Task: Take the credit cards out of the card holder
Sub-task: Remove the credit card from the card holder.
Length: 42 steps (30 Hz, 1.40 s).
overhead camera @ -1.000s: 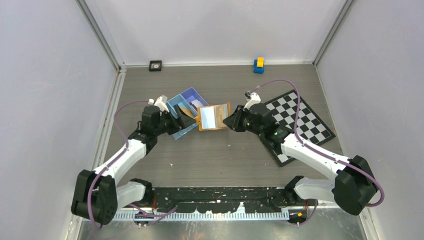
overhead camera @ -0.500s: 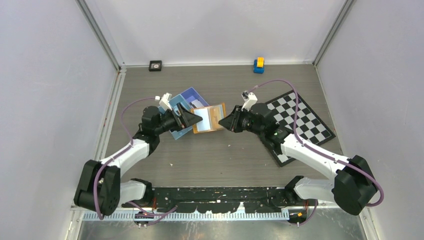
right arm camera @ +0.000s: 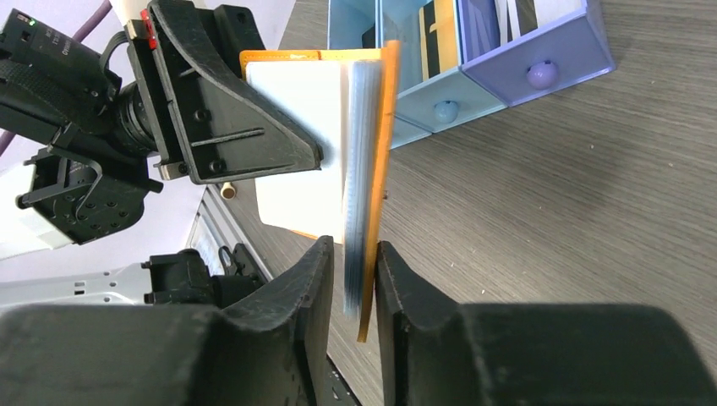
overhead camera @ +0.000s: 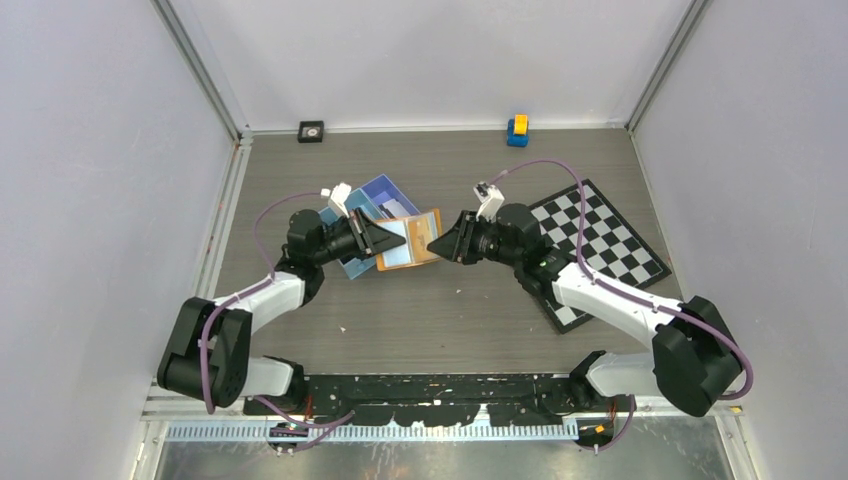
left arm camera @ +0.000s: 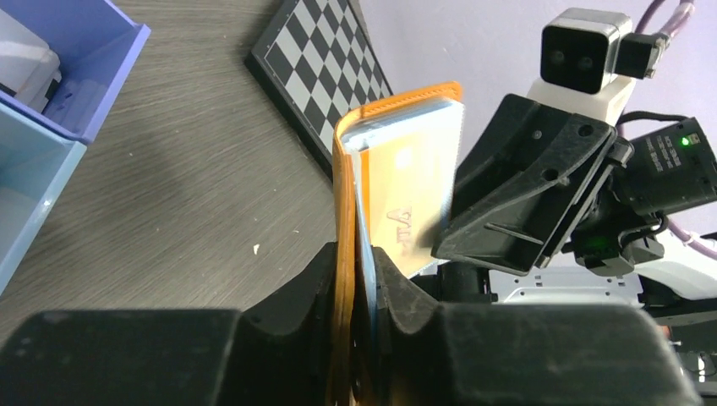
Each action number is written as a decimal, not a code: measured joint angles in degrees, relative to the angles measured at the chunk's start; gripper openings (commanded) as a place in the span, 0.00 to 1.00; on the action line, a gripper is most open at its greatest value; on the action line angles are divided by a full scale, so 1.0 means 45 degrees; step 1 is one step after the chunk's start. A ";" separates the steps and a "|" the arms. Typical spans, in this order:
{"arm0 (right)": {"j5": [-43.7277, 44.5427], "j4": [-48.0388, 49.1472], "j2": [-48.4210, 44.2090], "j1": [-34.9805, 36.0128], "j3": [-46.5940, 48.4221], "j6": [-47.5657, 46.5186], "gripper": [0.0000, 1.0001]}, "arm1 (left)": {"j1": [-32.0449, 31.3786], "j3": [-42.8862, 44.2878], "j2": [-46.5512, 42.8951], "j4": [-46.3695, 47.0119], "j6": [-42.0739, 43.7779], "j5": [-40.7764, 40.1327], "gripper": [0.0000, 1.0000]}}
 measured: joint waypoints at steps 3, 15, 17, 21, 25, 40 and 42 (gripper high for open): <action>-0.0267 0.0282 0.0092 -0.0136 -0.0063 0.0204 0.43 | 0.0000 0.0000 -0.0121 0.0029 0.0000 0.0029 0.09; -0.1477 0.1161 0.1073 -0.0432 -0.0063 0.0840 0.06 | 0.0000 0.0000 -0.0029 0.0991 -0.0374 0.0486 0.00; -0.1622 0.1234 0.1088 -0.0476 -0.0063 0.0928 0.02 | 0.0005 0.0000 0.0107 0.1122 -0.0437 0.0539 0.05; -0.1719 0.1214 0.1088 -0.0651 -0.0068 0.1030 0.01 | 0.0039 0.0107 0.0068 0.0471 -0.0165 0.0257 0.32; -0.1671 0.1292 0.1015 -0.0884 -0.0282 0.1239 0.00 | 0.0049 0.0840 -0.0670 -0.3011 0.1069 -0.1520 0.54; 0.0335 -0.0466 0.0121 -0.1156 -0.0432 0.0840 0.01 | -0.0437 0.0826 -0.2618 -0.4687 0.2239 -0.2977 0.25; 0.0248 -0.0457 0.0121 -0.1156 -0.0432 0.0840 0.01 | -0.0874 0.0826 -0.2618 -0.4095 0.2331 -0.2550 0.22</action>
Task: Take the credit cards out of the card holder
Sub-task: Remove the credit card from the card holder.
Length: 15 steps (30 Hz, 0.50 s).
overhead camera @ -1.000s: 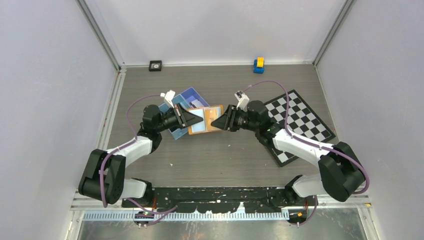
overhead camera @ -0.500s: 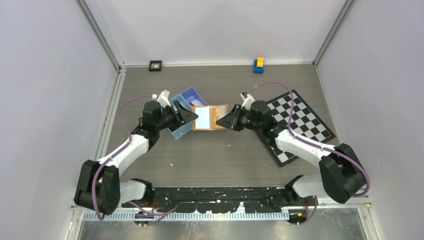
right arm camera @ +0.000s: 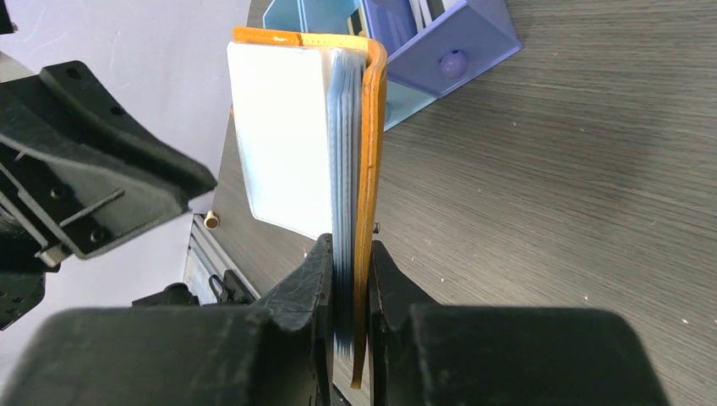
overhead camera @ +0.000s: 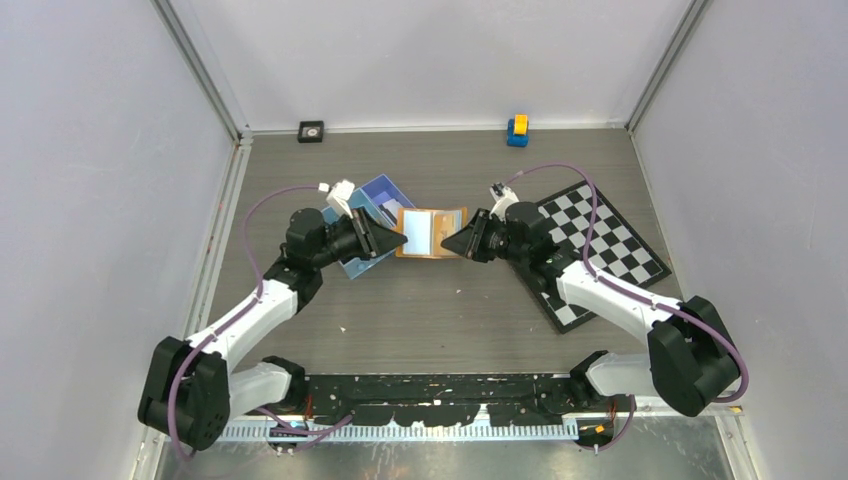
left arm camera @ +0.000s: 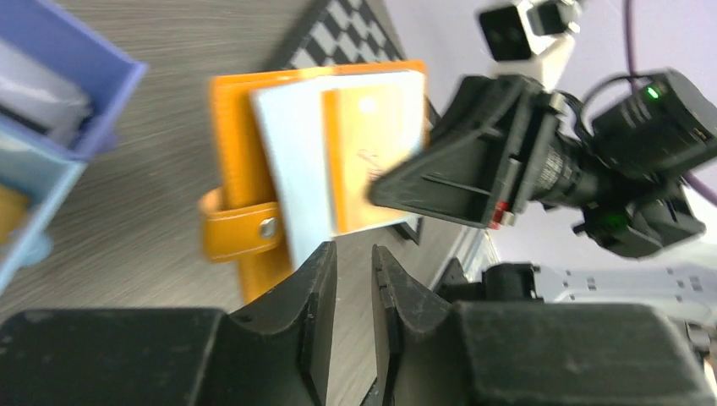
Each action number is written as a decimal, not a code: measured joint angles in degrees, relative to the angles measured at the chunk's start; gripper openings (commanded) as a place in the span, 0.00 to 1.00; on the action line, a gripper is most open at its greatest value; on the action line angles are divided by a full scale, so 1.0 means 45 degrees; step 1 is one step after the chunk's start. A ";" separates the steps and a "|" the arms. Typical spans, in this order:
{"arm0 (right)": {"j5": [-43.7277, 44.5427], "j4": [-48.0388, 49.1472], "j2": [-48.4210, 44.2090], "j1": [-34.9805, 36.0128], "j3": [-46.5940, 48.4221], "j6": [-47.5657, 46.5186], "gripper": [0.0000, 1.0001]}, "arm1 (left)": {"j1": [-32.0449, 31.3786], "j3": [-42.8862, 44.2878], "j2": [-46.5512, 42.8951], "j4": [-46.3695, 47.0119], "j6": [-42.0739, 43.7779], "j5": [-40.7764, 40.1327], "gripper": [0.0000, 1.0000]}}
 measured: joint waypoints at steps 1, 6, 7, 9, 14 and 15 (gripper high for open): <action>-0.0102 0.0034 0.0005 0.0000 0.0000 0.0005 0.00 | -0.0228 0.0000 0.0000 0.0272 0.0034 0.0199 0.21; -0.0554 0.0321 0.0010 0.0000 0.0000 0.0010 0.01 | -0.0772 0.0000 0.0010 0.0981 0.0136 0.0865 0.16; -0.0622 0.0369 0.0010 0.0000 0.0000 0.0010 0.00 | -0.0772 0.0000 0.0044 0.1098 0.0117 0.0918 0.14; -0.0801 0.0505 0.0010 0.0000 0.0000 0.0019 0.00 | -0.0772 0.0005 0.0287 0.1559 0.0019 0.1146 0.12; -0.1447 0.1205 0.0083 0.0000 -0.0005 0.0321 0.00 | -0.0772 0.0199 0.1831 0.2093 -0.0330 0.1831 0.14; -0.1647 0.1472 0.0141 0.0000 -0.0005 0.0432 0.00 | -0.0772 0.0267 0.2113 0.2074 -0.0379 0.1909 0.16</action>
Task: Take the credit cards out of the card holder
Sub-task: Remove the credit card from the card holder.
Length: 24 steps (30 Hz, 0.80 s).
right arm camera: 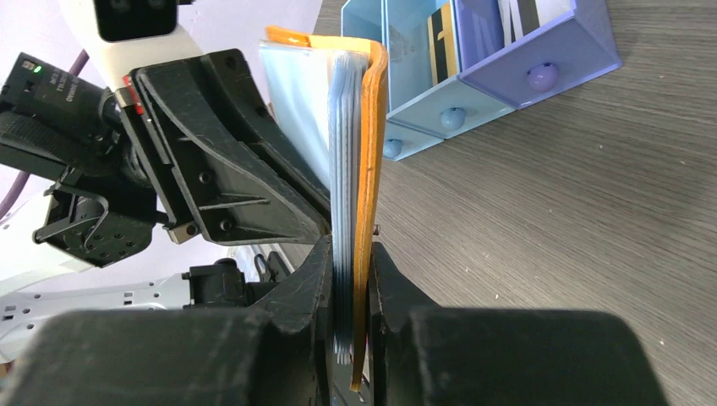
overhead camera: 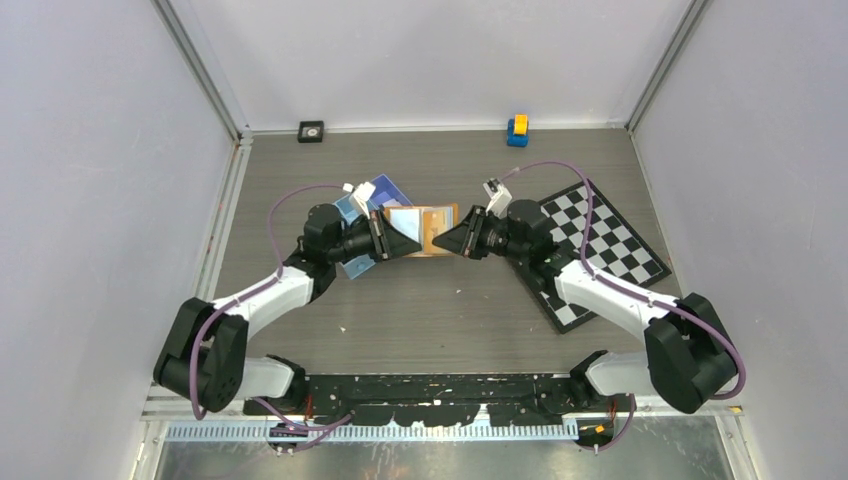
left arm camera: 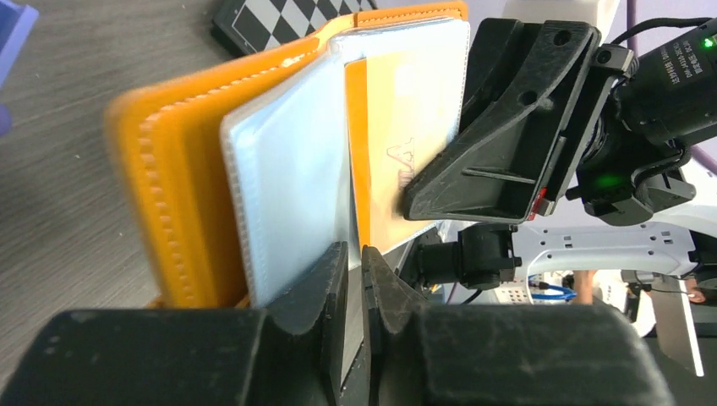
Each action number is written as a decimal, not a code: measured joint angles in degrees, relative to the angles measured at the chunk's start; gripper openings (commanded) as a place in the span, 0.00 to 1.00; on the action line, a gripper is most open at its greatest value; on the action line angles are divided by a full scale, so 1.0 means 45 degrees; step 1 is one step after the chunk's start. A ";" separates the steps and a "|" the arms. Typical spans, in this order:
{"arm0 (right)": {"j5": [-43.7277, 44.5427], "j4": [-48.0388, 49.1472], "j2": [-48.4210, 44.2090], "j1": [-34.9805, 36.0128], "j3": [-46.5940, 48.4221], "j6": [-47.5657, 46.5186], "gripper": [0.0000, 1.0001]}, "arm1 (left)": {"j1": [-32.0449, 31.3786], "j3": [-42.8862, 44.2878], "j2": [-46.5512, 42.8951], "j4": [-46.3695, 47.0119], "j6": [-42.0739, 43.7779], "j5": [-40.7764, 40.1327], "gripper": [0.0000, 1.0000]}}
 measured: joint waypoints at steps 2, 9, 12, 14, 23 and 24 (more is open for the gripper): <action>-0.0194 0.0316 0.0141 0.0000 -0.0015 0.0121 0.01 | 0.0000 0.0126 0.0330 -0.0131 -0.0087 0.0121 0.20; -0.0719 0.1083 0.0491 -0.0063 -0.0272 0.0665 0.00 | 0.0000 0.0359 0.0364 -0.0257 -0.0267 0.0253 0.32; -0.0860 0.1336 0.0631 -0.0068 -0.0291 0.0777 0.01 | 0.0015 0.0364 0.0311 -0.0262 -0.0316 0.0257 0.35; -0.0933 0.1530 0.0738 -0.0068 -0.0311 0.0884 0.01 | 0.0053 0.0364 0.0291 -0.0262 -0.0335 0.0262 0.35; -0.1307 0.2453 0.1069 -0.0058 -0.0369 0.1263 0.00 | 0.0432 0.0325 0.0403 0.0427 -0.1141 0.0699 0.26; -0.1331 0.2608 0.1137 -0.0058 -0.0369 0.1316 0.00 | 0.0486 0.0282 0.0476 0.0593 -0.1277 0.0782 0.24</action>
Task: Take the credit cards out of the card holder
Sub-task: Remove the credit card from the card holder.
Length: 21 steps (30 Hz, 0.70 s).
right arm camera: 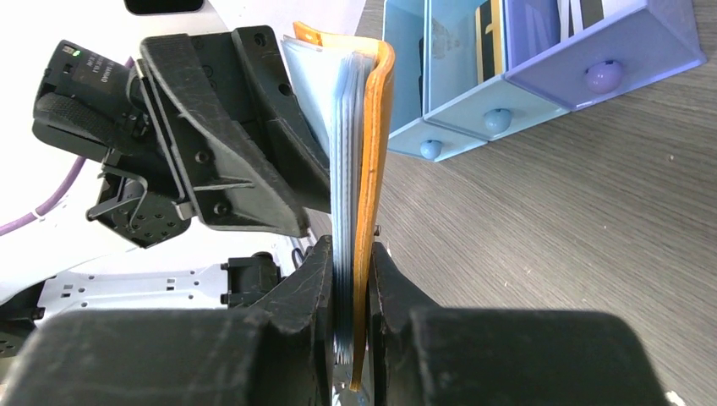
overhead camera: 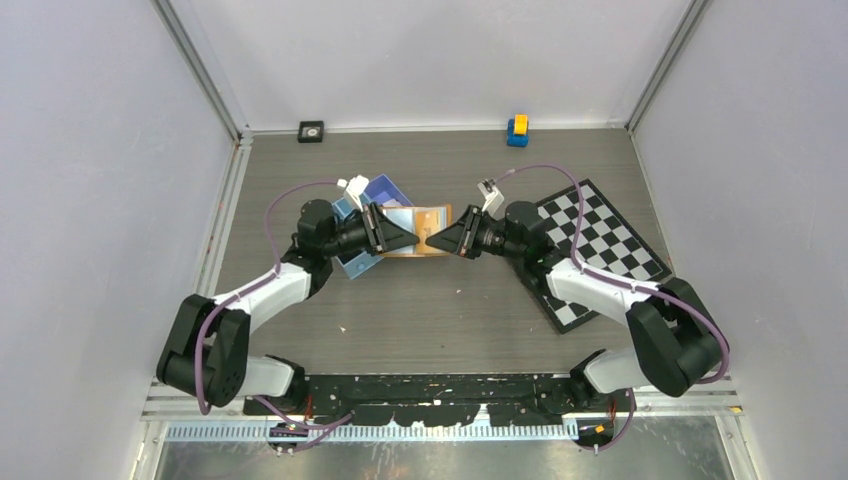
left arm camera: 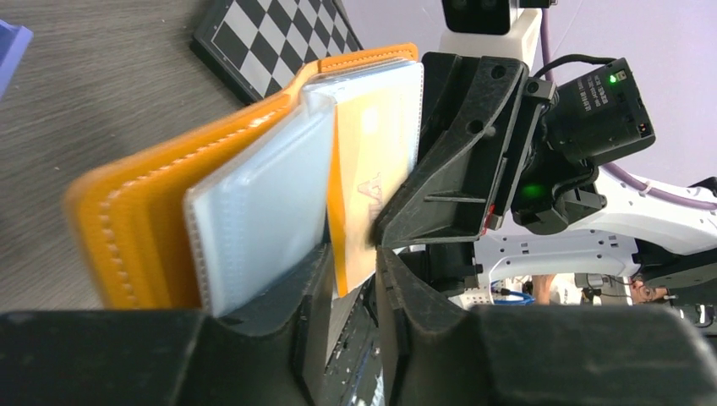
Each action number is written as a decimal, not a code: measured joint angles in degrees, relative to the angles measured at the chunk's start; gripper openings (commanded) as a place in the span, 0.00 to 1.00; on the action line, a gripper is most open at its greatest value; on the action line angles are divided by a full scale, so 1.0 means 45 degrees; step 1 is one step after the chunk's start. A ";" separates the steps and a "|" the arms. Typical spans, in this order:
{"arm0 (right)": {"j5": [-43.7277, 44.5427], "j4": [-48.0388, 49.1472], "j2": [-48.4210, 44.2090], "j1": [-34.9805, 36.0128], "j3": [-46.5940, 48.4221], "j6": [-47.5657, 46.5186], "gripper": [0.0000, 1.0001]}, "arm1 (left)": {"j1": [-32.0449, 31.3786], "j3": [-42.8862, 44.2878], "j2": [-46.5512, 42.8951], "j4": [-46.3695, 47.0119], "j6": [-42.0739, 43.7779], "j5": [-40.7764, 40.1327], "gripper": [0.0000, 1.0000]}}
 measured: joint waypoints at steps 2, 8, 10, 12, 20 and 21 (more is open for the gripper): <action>-0.0034 0.0170 0.0107 0.0000 0.0000 0.0044 0.01 | 0.0121 -0.0107 0.0180 0.0447 -0.0287 0.0180 0.23; -0.0189 0.0588 0.0364 -0.0005 0.0000 0.0223 0.00 | 0.0355 -0.0539 0.0466 0.1807 -0.1025 0.0520 0.16; -0.0243 0.0855 0.0442 -0.0005 0.0000 0.0316 0.01 | 0.0418 -0.0612 0.0466 0.2089 -0.1112 0.0529 0.09; -0.0306 0.1073 0.0515 -0.0019 0.0005 0.0374 0.01 | 0.0481 -0.0680 0.0466 0.2327 -0.1180 0.0529 0.03; -0.0583 0.1549 0.0680 -0.0078 0.0039 0.0568 0.01 | 0.0578 -0.0908 0.0457 0.3240 -0.1540 0.0563 0.15; -0.0617 0.1588 0.0680 -0.0083 0.0039 0.0588 0.01 | 0.0578 -0.0933 0.0457 0.3424 -0.1661 0.0578 0.17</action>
